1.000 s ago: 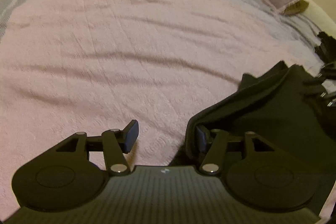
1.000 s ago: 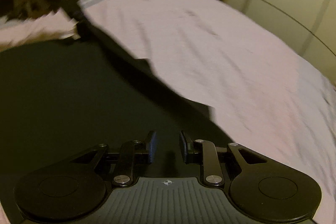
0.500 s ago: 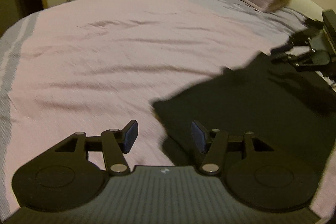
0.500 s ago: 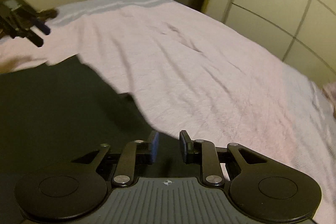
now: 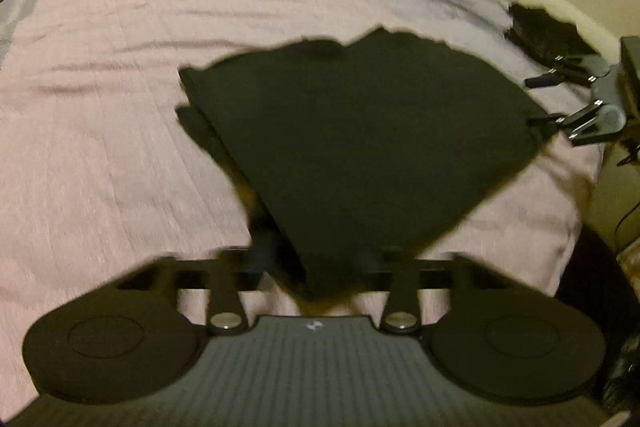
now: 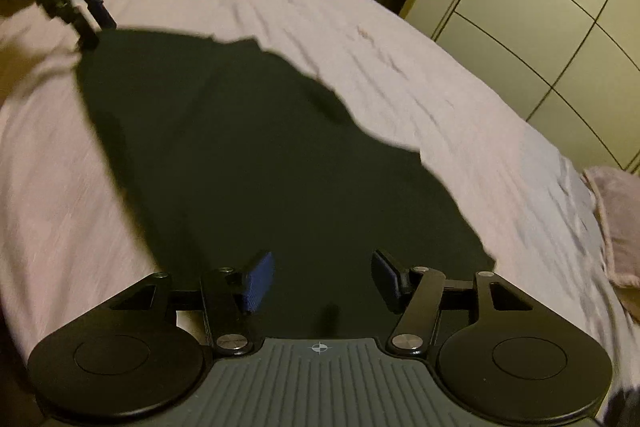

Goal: Fold clothes

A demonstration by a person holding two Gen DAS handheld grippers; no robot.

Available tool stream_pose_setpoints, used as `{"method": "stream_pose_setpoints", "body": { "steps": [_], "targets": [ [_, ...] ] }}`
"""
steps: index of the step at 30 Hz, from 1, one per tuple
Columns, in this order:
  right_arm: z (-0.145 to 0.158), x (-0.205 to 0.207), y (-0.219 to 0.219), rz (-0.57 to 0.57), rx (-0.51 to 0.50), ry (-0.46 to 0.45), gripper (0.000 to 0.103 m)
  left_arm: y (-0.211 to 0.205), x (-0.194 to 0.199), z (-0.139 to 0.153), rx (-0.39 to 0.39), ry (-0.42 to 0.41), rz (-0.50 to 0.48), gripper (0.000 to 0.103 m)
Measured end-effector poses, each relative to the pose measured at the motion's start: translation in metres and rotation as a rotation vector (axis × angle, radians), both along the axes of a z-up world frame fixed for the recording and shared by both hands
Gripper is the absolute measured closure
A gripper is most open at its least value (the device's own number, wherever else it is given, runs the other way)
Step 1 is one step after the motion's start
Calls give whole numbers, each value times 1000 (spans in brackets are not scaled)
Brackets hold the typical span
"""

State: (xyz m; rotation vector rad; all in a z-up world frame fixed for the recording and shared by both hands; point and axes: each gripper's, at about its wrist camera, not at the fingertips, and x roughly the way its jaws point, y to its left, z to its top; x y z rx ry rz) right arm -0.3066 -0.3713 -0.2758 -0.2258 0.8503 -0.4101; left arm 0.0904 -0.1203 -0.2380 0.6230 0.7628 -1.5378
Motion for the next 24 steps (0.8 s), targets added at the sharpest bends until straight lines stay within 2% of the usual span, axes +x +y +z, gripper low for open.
{"method": "stream_pose_setpoints", "body": {
  "steps": [3,5,8,9,10,11,12,13,15,17,19,22,24],
  "targets": [
    [-9,-27,13,-40,0,25,44,16,-2,-3,16,-44,3,97],
    [-13,-45,20,-67,1,38,44,29,0,-1,26,-72,10,103],
    [-13,-63,24,-100,0,26,44,45,-9,6,31,-244,26,100],
    [-14,-67,26,-108,-6,24,44,48,-16,9,18,-304,28,97],
    [-15,-69,28,-108,-22,30,44,52,-22,12,6,-363,30,83],
    [-17,-70,30,-109,-38,35,43,57,-32,15,-31,-417,15,62],
    [-18,-72,33,-106,-55,42,43,60,-45,16,-78,-468,-23,56],
    [-21,-72,38,-90,-77,53,43,62,-60,16,-120,-514,-79,55],
    [-27,-66,48,-46,-133,75,43,64,-92,7,-178,-633,-208,55],
    [-36,-57,55,3,-201,107,43,60,-122,-12,-186,-773,-350,54],
    [-50,-49,61,45,-291,155,43,50,-137,-38,-163,-904,-417,55],
    [-74,-41,63,93,-425,234,43,34,-148,-72,-126,-1060,-475,70],
    [-88,-36,63,127,-503,276,43,27,-146,-86,-129,-1161,-497,73]
  ]
}}
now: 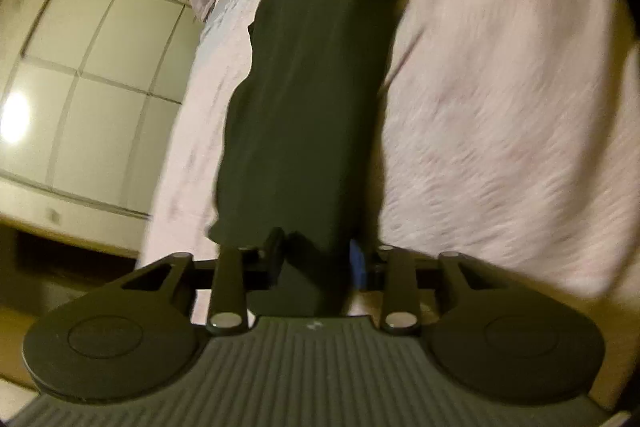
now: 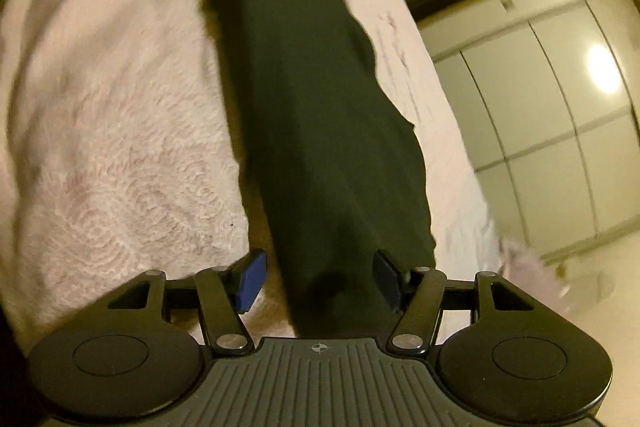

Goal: Fold clothes

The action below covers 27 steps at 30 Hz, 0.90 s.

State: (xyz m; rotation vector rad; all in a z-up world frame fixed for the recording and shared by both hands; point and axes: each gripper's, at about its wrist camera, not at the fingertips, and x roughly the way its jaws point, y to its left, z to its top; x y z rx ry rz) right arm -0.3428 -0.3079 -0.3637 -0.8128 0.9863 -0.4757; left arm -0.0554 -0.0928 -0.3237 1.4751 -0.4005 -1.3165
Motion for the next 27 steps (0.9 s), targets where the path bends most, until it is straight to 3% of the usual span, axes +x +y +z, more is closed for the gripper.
{"method": "stream_pose_setpoints", "body": {
  "steps": [3,4,5,9,11,12,13,15,22,27],
  "targets": [
    [-10,5,2,68,-68,4,43,-9,11,-8,-20,-71,4,76],
    [-14,7,1,89,-82,10,43,-11,14,-9,-13,-80,4,87],
    [-17,8,-2,109,-91,16,43,-13,17,-11,-6,-89,4,90],
    [-20,4,-27,112,-96,17,44,-14,20,-14,5,-105,-8,91],
    [-21,0,-40,93,-100,46,58,-15,19,-13,16,-107,-10,93],
    [-22,-2,-47,86,-98,61,84,-14,18,-11,26,-105,-10,94],
    [-22,-4,-53,79,-93,67,93,-14,16,-10,35,-103,-10,96],
    [-16,-10,-62,62,-60,54,95,-13,13,-6,55,-100,-11,97],
    [30,-54,-61,-17,-96,14,97,16,-22,55,82,79,-69,99],
    [31,-114,-72,-139,-81,69,103,53,-80,56,141,161,-153,99]
  ]
}}
